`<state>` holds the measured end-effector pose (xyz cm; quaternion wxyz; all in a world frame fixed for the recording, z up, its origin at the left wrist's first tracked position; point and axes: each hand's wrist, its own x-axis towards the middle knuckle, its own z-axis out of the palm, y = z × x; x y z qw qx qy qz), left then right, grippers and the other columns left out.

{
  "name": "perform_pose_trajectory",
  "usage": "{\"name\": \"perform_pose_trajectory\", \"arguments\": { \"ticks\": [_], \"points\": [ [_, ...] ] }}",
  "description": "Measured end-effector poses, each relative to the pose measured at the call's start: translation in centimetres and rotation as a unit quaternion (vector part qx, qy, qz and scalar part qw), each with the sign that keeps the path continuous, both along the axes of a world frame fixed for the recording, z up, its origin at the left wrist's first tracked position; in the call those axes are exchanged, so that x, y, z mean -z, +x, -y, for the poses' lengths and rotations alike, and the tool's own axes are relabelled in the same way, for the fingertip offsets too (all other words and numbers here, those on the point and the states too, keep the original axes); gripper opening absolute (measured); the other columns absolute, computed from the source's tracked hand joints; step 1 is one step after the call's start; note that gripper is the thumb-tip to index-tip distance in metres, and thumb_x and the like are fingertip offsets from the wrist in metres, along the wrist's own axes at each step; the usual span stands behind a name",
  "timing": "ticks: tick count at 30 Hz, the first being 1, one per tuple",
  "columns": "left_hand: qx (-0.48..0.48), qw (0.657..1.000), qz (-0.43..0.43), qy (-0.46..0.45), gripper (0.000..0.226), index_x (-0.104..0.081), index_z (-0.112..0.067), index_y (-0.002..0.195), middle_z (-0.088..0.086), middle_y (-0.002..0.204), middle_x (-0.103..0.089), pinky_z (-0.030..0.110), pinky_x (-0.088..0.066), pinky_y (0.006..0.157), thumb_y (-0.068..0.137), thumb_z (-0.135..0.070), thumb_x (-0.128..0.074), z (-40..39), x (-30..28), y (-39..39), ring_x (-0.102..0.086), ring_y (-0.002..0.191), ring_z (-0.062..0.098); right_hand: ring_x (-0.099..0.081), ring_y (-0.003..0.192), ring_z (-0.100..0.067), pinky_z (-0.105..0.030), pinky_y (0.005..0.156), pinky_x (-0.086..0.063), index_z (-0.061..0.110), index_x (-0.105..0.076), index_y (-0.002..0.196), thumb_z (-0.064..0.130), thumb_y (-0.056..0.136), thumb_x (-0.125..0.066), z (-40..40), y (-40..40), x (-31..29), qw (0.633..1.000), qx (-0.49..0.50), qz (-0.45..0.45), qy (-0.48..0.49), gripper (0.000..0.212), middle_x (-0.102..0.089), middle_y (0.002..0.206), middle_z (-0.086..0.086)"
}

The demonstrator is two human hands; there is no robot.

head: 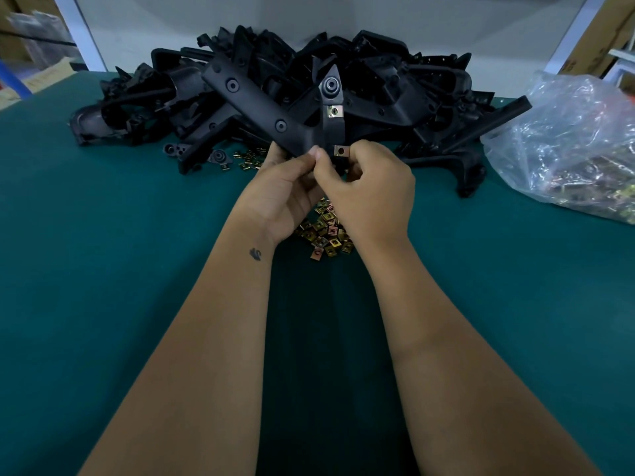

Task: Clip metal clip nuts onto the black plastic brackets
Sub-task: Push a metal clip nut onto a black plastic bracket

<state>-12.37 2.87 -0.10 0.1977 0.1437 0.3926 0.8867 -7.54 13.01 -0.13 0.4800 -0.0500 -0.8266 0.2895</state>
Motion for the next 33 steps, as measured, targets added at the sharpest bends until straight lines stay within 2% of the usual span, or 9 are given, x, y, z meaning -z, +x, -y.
{"name": "perform_pose_trajectory", "arguments": {
  "ticks": [5, 12, 17, 21, 25, 28, 30, 33],
  "points": [
    [0.003, 1.0, -0.002, -0.002, 0.032, -0.052, -0.015, 0.127, 0.003, 0.103, -0.071, 0.029, -0.06, 0.078, 0.1, 0.002, -0.045, -0.1, -0.1, 0.21, -0.069, 0.089, 0.015, -0.045, 0.054, -0.018, -0.03, 0.049, -0.034, 0.005, -0.051, 0.06, 0.035, 0.083, -0.072, -0.29, -0.01, 0.12, 1.0, -0.02, 0.002, -0.004, 0.043, -0.051, 0.059, -0.001],
    [-0.012, 1.0, -0.002, -0.009, 0.029, -0.054, -0.014, 0.121, 0.002, 0.098, -0.073, 0.026, -0.059, 0.069, 0.099, 0.004, -0.047, -0.21, -0.24, 0.36, -0.071, 0.08, 0.012, -0.044, 0.054, -0.015, -0.029, 0.051, -0.03, 0.015, -0.044, 0.06, 0.036, 0.084, -0.071, -0.27, -0.06, 0.25, 1.0, -0.006, 0.024, -0.014, 0.042, -0.048, 0.06, 0.005],
    [-0.01, 1.0, -0.004, -0.013, 0.029, -0.054, -0.016, 0.121, 0.002, 0.1, -0.072, 0.027, -0.06, 0.072, 0.099, 0.003, -0.047, -0.29, -0.24, 0.34, -0.071, 0.082, 0.012, -0.053, 0.058, -0.021, -0.035, 0.052, -0.038, 0.004, -0.058, 0.064, 0.034, 0.086, -0.068, -0.18, -0.27, 0.49, 1.0, -0.009, 0.019, -0.002, 0.039, -0.061, 0.065, -0.003],
    [-0.009, 1.0, -0.003, -0.012, 0.028, -0.054, -0.015, 0.119, 0.003, 0.101, -0.071, 0.032, -0.059, 0.08, 0.099, 0.004, -0.047, -0.26, -0.15, 0.25, -0.07, 0.086, 0.015, -0.046, 0.054, -0.016, -0.03, 0.051, -0.031, 0.011, -0.048, 0.06, 0.033, 0.088, -0.068, -0.19, -0.33, 0.49, 1.0, -0.018, 0.016, -0.001, 0.04, -0.053, 0.06, 0.001],
    [-0.01, 1.0, 0.001, -0.006, 0.025, -0.057, -0.016, 0.111, 0.003, 0.099, -0.073, 0.034, -0.06, 0.082, 0.099, 0.004, -0.048, -0.28, 0.02, 0.08, -0.07, 0.087, 0.016, -0.042, 0.055, -0.013, -0.027, 0.051, -0.028, 0.016, -0.043, 0.063, 0.032, 0.089, -0.067, -0.06, -0.4, 0.55, 1.0, -0.024, 0.015, -0.006, 0.039, -0.046, 0.061, 0.005],
    [-0.015, 1.0, 0.002, -0.005, 0.029, -0.056, -0.016, 0.119, 0.006, 0.108, -0.071, 0.036, -0.059, 0.086, 0.099, 0.003, -0.048, -0.2, 0.19, -0.05, -0.07, 0.093, 0.017, -0.048, 0.062, -0.012, -0.027, 0.055, -0.035, 0.013, -0.056, 0.07, 0.037, 0.091, -0.065, 0.14, -0.45, 0.78, 0.999, -0.032, 0.03, -0.014, 0.033, -0.052, 0.069, 0.007],
    [-0.02, 1.0, 0.01, -0.004, 0.033, -0.055, -0.016, 0.124, 0.006, 0.11, -0.071, 0.033, -0.06, 0.079, 0.099, 0.003, -0.048, -0.13, 0.25, -0.13, -0.071, 0.094, 0.017, -0.056, 0.07, -0.012, -0.028, 0.06, -0.042, 0.012, -0.066, 0.081, 0.042, 0.091, -0.064, 0.24, -0.43, 0.81, 0.998, -0.031, 0.042, -0.022, 0.032, -0.06, 0.077, 0.007],
    [-0.028, 0.999, 0.025, 0.003, 0.034, -0.056, -0.016, 0.124, 0.005, 0.108, -0.072, 0.03, -0.059, 0.075, 0.099, 0.004, -0.047, -0.15, 0.28, -0.2, -0.072, 0.093, 0.017, -0.06, 0.082, -0.011, -0.027, 0.067, -0.046, 0.015, -0.07, 0.093, 0.046, 0.089, -0.064, 0.13, -0.34, 0.58, 0.998, -0.02, 0.048, -0.045, 0.031, -0.066, 0.089, 0.006]
  ]
}}
